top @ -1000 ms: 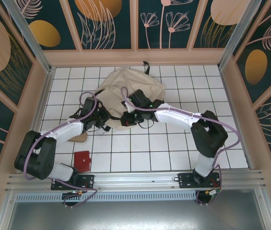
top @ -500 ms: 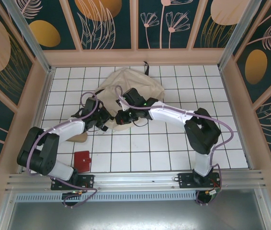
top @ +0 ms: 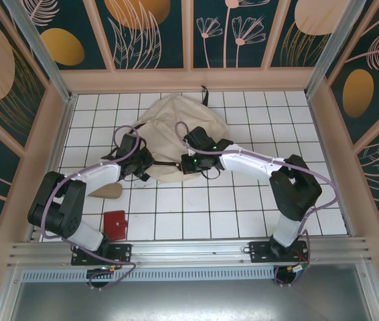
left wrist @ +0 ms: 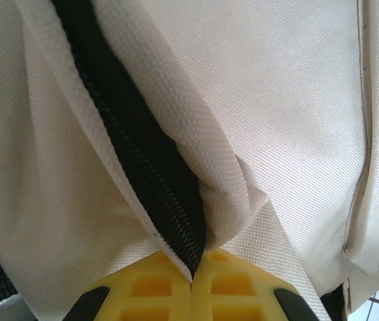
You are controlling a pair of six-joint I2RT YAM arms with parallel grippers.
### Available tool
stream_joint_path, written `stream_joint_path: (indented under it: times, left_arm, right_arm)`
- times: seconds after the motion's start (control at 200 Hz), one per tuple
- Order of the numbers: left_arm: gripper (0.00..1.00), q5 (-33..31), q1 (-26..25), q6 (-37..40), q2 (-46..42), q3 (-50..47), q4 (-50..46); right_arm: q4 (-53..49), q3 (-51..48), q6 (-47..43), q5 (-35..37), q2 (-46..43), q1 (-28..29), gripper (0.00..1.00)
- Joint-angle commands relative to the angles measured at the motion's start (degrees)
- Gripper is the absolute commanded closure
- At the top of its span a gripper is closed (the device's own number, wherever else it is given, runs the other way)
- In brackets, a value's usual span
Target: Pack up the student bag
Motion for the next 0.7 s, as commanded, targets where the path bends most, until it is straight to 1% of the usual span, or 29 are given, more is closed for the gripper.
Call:
stream_joint_path:
  times: [0.0, 0.11, 0.21, 0.315, 0.405, 0.425, 0.505, 0.535, 0.565, 0.625, 0.696]
  left_arm:
    - [1.00, -4.3, 1.3, 1.5, 0.9, 0.6, -1.6]
    - [1.00, -4.6, 1.3, 1.7, 0.5, 0.8, -2.3]
    - [1.00, -4.9, 1.6, 2.1, 0.2, 1.0, -2.7]
    - [1.00, -5.3, 2.0, 3.0, -0.1, 1.6, -3.2]
    - [1.00, -5.2, 2.2, 4.9, -0.1, 2.6, -3.2]
    - [1.00, -5.2, 2.2, 5.5, 0.0, 3.0, -3.4]
    - [1.00, -6.2, 2.4, 7.4, 0.6, 4.6, -4.5]
    - [1.00, -6.5, 2.4, 7.9, 0.8, 5.1, -4.7]
    - [1.00, -6.5, 2.6, 8.2, 0.9, 5.3, -4.7]
    - [1.00, -6.5, 2.9, 9.1, 1.2, 5.7, -4.5]
    - [1.00, -6.5, 3.3, 9.7, 1.2, 6.3, -4.6]
  right_arm:
    - [-3.5, -0.8, 1.8, 6.4, -1.0, -0.8, 1.00]
    - [-3.2, -0.3, 3.0, 8.5, -0.3, -1.1, 1.00]
    - [-2.8, 0.3, 3.2, 7.7, 0.5, -1.4, 1.00]
    - [-0.1, 0.0, 2.2, 2.2, -0.2, -1.3, 1.00]
    - [3.5, -1.0, 0.5, -5.5, -2.1, -1.4, 1.00]
    - [4.3, -1.3, 0.5, -6.6, -2.7, -1.5, 0.94]
    - [6.7, -2.3, 1.8, -6.8, -5.2, -2.9, 0.61]
    - [7.5, -2.7, 2.4, -6.0, -5.9, -3.8, 0.53]
    - [8.1, -3.1, 3.0, -4.8, -6.4, -4.6, 0.48]
    - [8.9, -3.5, 4.6, -0.8, -6.3, -6.5, 0.43]
    - [9.3, -3.4, 6.6, 5.8, -4.8, -8.2, 0.39]
